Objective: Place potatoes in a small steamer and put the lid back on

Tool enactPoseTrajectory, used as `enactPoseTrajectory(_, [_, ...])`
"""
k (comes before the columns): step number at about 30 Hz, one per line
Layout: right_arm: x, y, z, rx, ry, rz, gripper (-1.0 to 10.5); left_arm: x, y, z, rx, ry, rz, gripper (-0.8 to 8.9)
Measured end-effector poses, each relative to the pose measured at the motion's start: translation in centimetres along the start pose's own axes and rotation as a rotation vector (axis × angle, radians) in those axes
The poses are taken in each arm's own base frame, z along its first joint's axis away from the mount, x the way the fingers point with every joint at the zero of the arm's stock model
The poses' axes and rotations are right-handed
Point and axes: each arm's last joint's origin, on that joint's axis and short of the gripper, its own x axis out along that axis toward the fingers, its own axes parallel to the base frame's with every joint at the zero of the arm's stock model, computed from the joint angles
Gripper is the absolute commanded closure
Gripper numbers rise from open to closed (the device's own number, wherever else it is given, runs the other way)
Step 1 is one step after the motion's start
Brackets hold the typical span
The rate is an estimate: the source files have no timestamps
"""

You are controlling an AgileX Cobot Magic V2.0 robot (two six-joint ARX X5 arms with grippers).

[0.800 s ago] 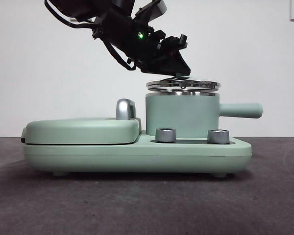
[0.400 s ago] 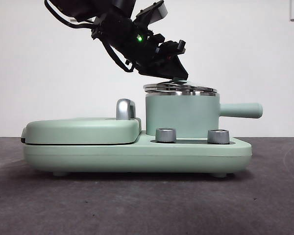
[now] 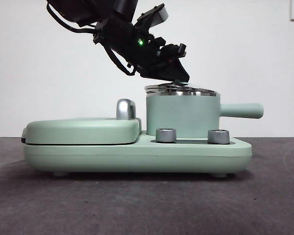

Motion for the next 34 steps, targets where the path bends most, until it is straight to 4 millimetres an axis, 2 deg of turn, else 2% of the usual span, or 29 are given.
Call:
enactPoseTrajectory(26, [0.00,-0.03,-0.15,0.005,0.015,-0.003,6.9,-0.18,0.01,0.19,-0.024,-0.001,0.001,8.00])
enactPoseTrajectory(34, [0.00,-0.09,-0.14,0.005,0.011,-0.025,6.9,-0.93,0.31,0.97,-0.023,-0.021,0.008,8.00])
